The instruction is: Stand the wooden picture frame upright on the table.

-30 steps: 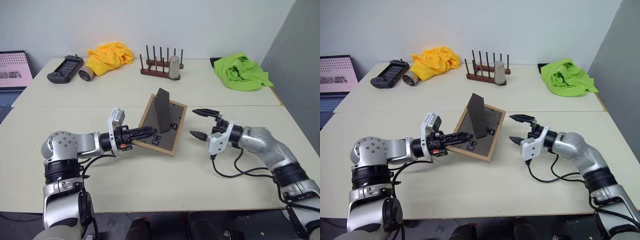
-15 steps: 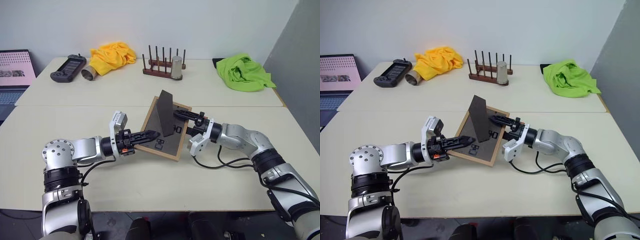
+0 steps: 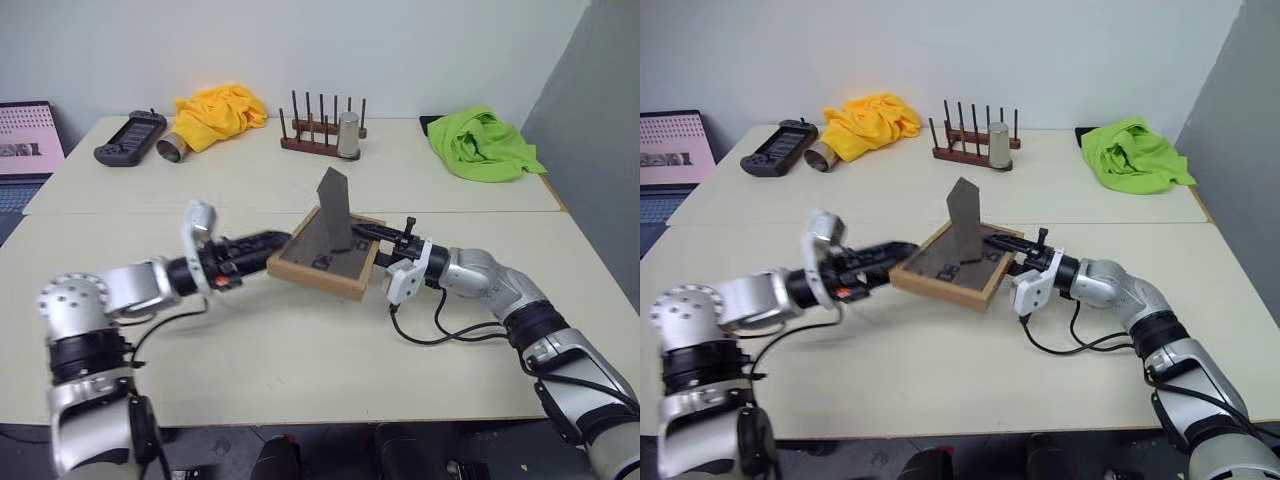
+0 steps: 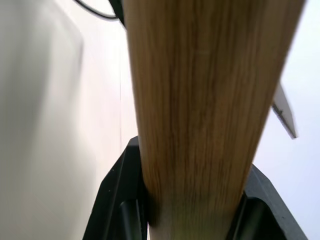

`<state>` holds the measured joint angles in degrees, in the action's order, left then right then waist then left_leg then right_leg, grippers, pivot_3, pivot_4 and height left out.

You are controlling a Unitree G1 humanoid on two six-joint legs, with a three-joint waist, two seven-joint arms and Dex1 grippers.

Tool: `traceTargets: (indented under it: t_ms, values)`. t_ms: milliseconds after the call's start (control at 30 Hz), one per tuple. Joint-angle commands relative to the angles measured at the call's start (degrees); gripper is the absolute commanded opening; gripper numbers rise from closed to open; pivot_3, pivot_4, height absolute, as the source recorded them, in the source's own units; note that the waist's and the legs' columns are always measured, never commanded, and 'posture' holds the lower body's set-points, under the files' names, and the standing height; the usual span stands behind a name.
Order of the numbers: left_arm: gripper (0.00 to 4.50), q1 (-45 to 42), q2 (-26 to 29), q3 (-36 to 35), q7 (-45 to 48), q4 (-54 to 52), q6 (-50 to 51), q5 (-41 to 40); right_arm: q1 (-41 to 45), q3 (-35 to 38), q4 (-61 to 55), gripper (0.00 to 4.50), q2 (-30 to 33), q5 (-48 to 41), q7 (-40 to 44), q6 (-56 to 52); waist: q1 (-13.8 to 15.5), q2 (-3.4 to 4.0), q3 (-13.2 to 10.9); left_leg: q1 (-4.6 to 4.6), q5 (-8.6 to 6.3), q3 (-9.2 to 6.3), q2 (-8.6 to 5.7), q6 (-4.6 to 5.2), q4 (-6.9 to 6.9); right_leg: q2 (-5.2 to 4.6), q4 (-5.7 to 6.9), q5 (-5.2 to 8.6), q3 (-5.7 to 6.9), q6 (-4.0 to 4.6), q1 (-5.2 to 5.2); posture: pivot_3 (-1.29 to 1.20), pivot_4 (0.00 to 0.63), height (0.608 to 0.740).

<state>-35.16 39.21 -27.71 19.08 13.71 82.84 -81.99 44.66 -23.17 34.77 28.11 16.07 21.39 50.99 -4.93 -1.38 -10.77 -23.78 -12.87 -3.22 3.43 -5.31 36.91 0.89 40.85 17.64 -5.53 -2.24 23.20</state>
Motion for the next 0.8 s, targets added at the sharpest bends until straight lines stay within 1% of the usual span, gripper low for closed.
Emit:
traceTargets:
  t_ms: [33, 100, 200, 233, 267, 333, 400, 467, 567, 700, 767, 800]
  values:
    - [4.50, 0.2, 4.7, 1.9, 5.6, -10.7, -7.8, 7.7, -0.6, 4.4, -9.8, 1.32, -2.8, -24.6, 17.2, -19.4, 0.2, 0.00, 0.0, 0.00, 0.00, -0.03, 0.01, 0.00, 0.00, 0.00, -0.01, 0.00, 0.03, 0.00, -0.03, 0.00, 0.150, 0.740]
    - [4.50, 2.7, 6.4, 4.5, 8.3, -17.8, -12.6, 12.7, -0.8, 5.8, -13.9, 1.32, -4.1, -31.8, 22.9, -30.5, 0.3, 0.01, 0.0, -0.02, 0.00, -0.05, 0.01, -0.01, 0.00, -0.01, -0.02, 0.00, 0.04, 0.00, -0.04, 0.00, 0.150, 0.740]
    - [4.50, 7.8, 8.2, 9.6, 12.2, -25.4, -21.6, 22.4, -0.6, 7.8, -17.2, 1.32, -5.8, -38.2, 26.5, -45.3, 0.5, 0.03, 0.0, -0.01, 0.01, -0.04, 0.02, -0.02, -0.02, -0.02, -0.02, 0.00, 0.04, 0.00, -0.03, 0.00, 0.150, 0.740]
    - [4.50, 9.3, 7.8, 10.8, 12.6, -27.2, -24.2, 24.9, -0.1, 8.7, -16.7, 1.32, -6.8, -39.5, 26.4, -49.1, 0.6, 0.02, 0.0, 0.00, 0.00, -0.03, 0.01, -0.01, -0.04, -0.02, -0.03, 0.00, 0.04, 0.01, -0.03, 0.00, 0.150, 0.740]
    - [4.50, 11.3, 7.5, 12.6, 13.0, -29.4, -27.4, 28.2, 0.6, 9.6, -14.9, 1.32, -7.9, -41.1, 26.2, -55.2, 0.6, 0.03, 0.0, 0.00, 0.00, -0.02, 0.01, 0.00, -0.03, 0.00, -0.03, 0.01, 0.04, 0.01, -0.03, 0.00, 0.150, 0.740]
    - [4.50, 14.7, 6.7, 15.2, 13.5, -32.6, -32.0, 32.8, 1.9, 11.0, -10.4, 1.32, -9.8, -42.0, 27.4, -60.2, 0.6, 0.02, 0.0, 0.00, -0.09, 0.01, 0.02, 0.15, -0.02, 0.02, -0.05, 0.01, 0.01, 0.01, -0.01, 0.00, 0.150, 0.740]
    - [4.50, 17.6, 6.3, 18.0, 14.1, -34.0, -37.9, 38.9, 3.1, 12.0, -5.3, 1.32, -11.1, -41.0, 28.2, -62.8, 0.8, 0.03, 0.0, 0.00, -0.12, 0.04, 0.02, 0.21, -0.03, 0.03, -0.05, 0.01, 0.00, 0.01, 0.01, 0.00, 0.150, 0.740]
    - [4.50, 19.8, 4.5, 19.3, 13.3, -33.7, -43.0, 43.7, 4.2, 13.2, -0.6, 1.32, -12.5, -39.6, 27.8, -63.3, 0.8, 0.03, 0.0, -0.01, -0.13, 0.07, 0.02, 0.22, -0.04, 0.05, -0.10, 0.01, -0.02, 0.02, 0.03, 0.00, 0.150, 0.740]
    - [4.50, 21.0, 2.4, 19.4, 13.0, -33.2, -45.8, 46.1, 5.1, 14.8, 2.7, 1.32, -14.0, -39.1, 27.6, -64.5, 1.0, 0.03, 0.0, -0.07, -0.13, 0.13, 0.01, 0.23, -0.06, 0.04, -0.14, 0.01, -0.05, 0.02, 0.08, 0.00, 0.150, 0.740]
    - [4.50, 20.8, 0.5, 18.7, 12.9, -32.9, -45.9, 46.7, 5.1, 15.8, 5.3, 1.32, -15.6, -37.3, 27.0, -63.9, 0.9, 0.03, 0.0, -0.06, -0.14, 0.12, 0.03, 0.24, -0.06, 0.06, -0.13, 0.01, -0.04, 0.01, 0.08, 0.00, 0.150, 0.740]
    - [4.50, 20.4, 0.4, 18.6, 13.4, -32.3, -45.9, 47.1, 5.0, 16.7, 6.1, 2.02, -16.1, -36.8, 26.8, -64.5, 0.9, 0.03, 0.0, -0.06, -0.14, 0.12, 0.03, 0.24, -0.06, 0.07, -0.12, 0.01, -0.04, 0.01, 0.08, 0.00, 0.150, 0.740]
    - [4.50, 20.1, 0.4, 18.6, 13.6, -31.9, -45.7, 47.1, 5.0, 17.2, 6.4, 2.20, -16.3, -36.9, 27.2, -65.2, 0.8, 0.03, 0.0, -0.06, -0.14, 0.12, 0.03, 0.24, -0.06, 0.07, -0.12, 0.01, -0.04, 0.01, 0.08, 0.00, 0.150, 0.740]
